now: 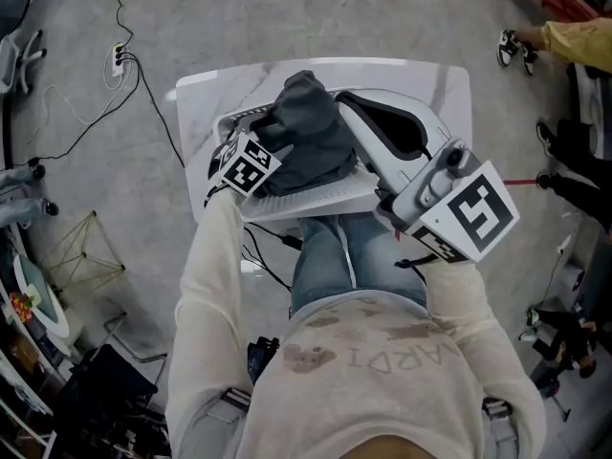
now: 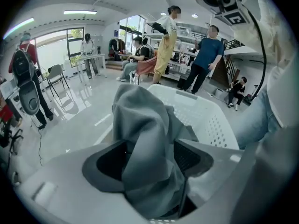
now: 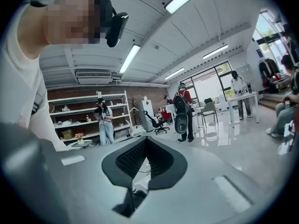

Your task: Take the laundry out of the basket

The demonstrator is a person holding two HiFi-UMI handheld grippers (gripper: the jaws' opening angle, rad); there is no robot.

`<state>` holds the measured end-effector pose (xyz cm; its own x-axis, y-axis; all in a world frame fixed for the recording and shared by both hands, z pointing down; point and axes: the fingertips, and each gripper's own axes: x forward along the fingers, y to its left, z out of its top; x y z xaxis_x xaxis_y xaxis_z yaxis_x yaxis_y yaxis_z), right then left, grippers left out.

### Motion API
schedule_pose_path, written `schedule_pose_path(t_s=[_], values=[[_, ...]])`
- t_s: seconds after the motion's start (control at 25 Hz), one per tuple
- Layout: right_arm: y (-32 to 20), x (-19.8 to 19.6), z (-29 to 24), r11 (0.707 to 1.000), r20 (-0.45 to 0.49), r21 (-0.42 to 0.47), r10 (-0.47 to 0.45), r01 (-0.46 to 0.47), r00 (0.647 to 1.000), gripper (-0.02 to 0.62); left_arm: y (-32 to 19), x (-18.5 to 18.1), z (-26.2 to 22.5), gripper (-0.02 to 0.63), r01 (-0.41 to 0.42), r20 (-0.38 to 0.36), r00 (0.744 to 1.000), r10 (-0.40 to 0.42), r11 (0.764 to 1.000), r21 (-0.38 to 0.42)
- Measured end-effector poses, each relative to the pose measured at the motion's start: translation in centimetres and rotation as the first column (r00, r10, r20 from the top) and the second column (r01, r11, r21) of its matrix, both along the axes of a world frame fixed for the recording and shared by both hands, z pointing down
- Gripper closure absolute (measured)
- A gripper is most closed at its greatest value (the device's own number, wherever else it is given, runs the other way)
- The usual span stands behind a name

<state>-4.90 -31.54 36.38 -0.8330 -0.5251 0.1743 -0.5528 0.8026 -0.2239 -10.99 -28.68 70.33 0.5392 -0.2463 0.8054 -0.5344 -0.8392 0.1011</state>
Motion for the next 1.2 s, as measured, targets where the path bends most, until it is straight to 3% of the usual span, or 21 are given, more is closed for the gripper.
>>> schedule_pose_path(t_s=[0.2, 0.48, 0.72, 1.0, 1.12, 1.16, 1.2], values=[[0.4, 0.2, 1.0, 1.000, -0.014, -0.014, -0.009, 0.008, 1.000, 0.568, 0.1, 0.3, 3.5, 0.289, -0.027, 0.066, 0.997, 0.029, 0.999, -0.032], [0.7, 1.5, 2.8, 0.999, -0.029, -0.037, -0.005, 0.004, 1.000, 0.568, 1.8, 1.9, 9.6, 0.268, -0.098, 0.186, 0.975, 0.121, 0.987, -0.127], [0.8, 2.3, 4.8, 0.998, -0.040, -0.065, -0.004, 0.002, 0.999, 0.568, 4.2, 1.9, 14.4, 0.244, -0.057, 0.201, 0.973, 0.109, 0.967, -0.249], [0.3, 2.1, 6.3, 0.996, -0.022, -0.088, -0.006, 0.004, 1.000, 0.568, 4.3, 2.5, 17.1, 0.245, -0.034, 0.276, 0.955, 0.107, 0.966, -0.258], [0.3, 1.9, 6.6, 0.995, -0.003, -0.102, -0.022, 0.022, 1.000, 0.568, 4.0, 2.6, 17.6, 0.290, -0.033, 0.354, 0.930, 0.101, 0.980, -0.194], [0.3, 1.9, 6.6, 0.994, 0.005, -0.106, -0.028, 0.028, 1.000, 0.568, 4.0, 2.7, 17.6, 0.334, -0.045, 0.377, 0.920, 0.108, 0.984, -0.172], [0.3, 1.9, 6.6, 0.994, 0.009, -0.107, -0.033, 0.033, 0.999, 0.568, 4.1, 2.7, 17.6, 0.442, -0.060, 0.398, 0.910, 0.118, 0.986, -0.155]])
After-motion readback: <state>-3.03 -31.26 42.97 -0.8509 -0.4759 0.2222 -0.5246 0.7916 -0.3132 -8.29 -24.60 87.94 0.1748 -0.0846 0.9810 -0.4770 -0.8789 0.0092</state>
